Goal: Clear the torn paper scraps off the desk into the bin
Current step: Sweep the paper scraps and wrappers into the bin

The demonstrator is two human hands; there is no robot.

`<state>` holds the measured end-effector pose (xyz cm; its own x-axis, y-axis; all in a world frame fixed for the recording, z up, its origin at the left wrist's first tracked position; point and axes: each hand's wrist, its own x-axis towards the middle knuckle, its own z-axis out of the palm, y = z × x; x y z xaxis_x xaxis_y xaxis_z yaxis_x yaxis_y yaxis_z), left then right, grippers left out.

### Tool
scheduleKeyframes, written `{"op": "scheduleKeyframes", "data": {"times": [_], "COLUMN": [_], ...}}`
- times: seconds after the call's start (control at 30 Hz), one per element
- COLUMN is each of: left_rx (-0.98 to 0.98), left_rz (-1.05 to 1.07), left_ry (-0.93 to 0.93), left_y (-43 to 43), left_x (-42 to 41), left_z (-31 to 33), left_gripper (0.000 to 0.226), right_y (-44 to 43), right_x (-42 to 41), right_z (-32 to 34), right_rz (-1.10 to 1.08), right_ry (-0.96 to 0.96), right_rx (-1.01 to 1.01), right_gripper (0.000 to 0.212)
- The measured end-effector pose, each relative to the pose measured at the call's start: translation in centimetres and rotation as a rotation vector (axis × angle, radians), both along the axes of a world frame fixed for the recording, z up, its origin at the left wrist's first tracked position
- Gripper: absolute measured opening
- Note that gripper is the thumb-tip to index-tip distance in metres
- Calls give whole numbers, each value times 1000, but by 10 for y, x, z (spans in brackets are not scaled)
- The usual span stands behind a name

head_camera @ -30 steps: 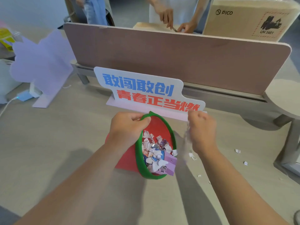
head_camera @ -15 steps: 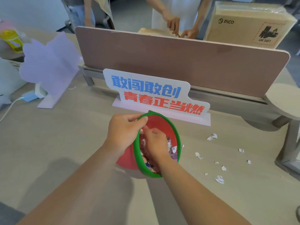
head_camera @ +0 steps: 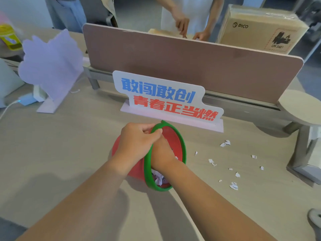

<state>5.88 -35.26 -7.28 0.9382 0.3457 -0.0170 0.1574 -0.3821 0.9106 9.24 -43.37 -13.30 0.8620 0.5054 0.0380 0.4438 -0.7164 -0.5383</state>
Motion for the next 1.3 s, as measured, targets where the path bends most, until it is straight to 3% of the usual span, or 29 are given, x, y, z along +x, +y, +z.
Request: {"op": "scheduleKeyframes", "data": {"times": [0.1,0.2,0.27,0.33,0.43,0.57,0.7,0.83,0.97,1.1,1.3], "left_rx": [-51,-140,-192,-238,-303,-257,-47,5,56,79,66], "left_rz": [17,45,62,105,221,299,198,147,97,172,239], "left_ry": [-15,-33,-41,-39,-25,102,238,214,213,151,96], "left_y": [-7,-18,-27,-30,-21,4,6,-9,-15,-4,9], "left_x": [2,5,4,3,8,13,8,14,18,18,17], "left_z": [0,1,1,-1,-5,-18,-26,-22,-23,-22,-1], "left_gripper": [12,11,19,12,6,12,18,19,23,31,13], "right_y": [-20,-50,-84,-134,-222,-300,-323,-324,-324,-309,-271], "right_x": [-3,-4,-2,-1,-3,-15,-16,7,35,64,106], "right_z": [17,30,30,23,-17,-71,-85,-95,-111,-121,-128], "right_rz": [-22,-108,-271,-558,-937,-1147,-1202,-1138,-1085,-991,-844], "right_ry": [-137,-118,-122,-172,-84,176,207,242,245,179,134], "right_rx": [28,228,440,582,487,246,139,151,-9,-102,-57], "right_gripper": [35,33,19,11,15,34,43,27,37,40,33]}}
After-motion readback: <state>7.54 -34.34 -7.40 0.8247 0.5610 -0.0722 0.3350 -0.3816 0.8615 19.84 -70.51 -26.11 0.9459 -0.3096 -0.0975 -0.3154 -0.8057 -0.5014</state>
